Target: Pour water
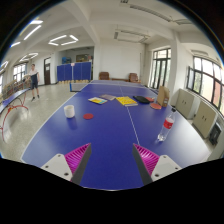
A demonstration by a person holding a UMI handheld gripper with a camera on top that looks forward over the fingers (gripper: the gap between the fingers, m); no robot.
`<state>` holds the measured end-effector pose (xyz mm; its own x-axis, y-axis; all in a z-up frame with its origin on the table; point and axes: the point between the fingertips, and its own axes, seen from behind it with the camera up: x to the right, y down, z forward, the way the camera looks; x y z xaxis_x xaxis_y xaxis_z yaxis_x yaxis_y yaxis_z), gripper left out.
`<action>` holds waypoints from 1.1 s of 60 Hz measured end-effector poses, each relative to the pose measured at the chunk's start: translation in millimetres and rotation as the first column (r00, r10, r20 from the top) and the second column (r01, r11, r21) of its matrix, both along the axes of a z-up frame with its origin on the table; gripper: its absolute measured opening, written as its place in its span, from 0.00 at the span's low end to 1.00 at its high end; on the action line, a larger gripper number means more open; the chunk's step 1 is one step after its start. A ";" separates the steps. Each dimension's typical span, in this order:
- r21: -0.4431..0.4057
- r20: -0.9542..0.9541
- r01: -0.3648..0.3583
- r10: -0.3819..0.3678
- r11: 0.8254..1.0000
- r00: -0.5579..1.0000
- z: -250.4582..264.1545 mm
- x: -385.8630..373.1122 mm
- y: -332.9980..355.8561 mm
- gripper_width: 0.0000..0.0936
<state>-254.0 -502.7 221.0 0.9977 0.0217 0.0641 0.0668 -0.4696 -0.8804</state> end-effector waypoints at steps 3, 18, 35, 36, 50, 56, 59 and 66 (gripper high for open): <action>-0.010 0.009 0.022 -0.022 1.000 1.000 -14.2 28.1 3.3 0.91; -0.021 0.032 0.158 -0.157 0.987 0.987 -102.2 216.6 86.3 0.91; 0.098 0.006 0.204 -0.205 0.974 0.979 -117.2 358.0 222.9 0.91; 0.107 0.003 0.200 -0.202 0.974 0.979 -119.0 360.8 236.8 0.90; 0.170 0.000 0.149 -0.151 0.974 0.989 -133.7 368.7 300.3 0.56; 0.211 -0.012 0.169 -0.171 0.963 0.985 -129.4 369.7 302.4 0.48; 0.221 -0.012 0.184 -0.186 0.958 0.982 -129.1 372.1 303.9 0.42; 0.227 0.013 0.206 -0.214 0.952 0.977 -128.9 375.7 302.9 0.34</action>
<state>121.7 -199.8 92.1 0.9750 -0.2072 0.0799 0.0219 -0.2684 -0.9631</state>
